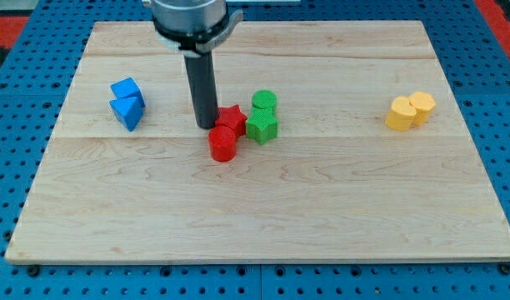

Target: Move the red circle away from the red star

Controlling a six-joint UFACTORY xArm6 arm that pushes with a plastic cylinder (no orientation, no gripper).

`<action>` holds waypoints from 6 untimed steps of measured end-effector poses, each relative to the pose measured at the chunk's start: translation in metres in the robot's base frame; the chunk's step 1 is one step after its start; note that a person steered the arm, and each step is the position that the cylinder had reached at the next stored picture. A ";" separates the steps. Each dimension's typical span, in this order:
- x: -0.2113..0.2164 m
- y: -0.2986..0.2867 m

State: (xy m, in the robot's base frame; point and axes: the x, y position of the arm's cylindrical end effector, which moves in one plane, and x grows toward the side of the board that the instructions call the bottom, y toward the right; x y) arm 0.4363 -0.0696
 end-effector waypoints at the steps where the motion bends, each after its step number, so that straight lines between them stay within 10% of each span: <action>1: 0.016 -0.003; 6: 0.013 -0.010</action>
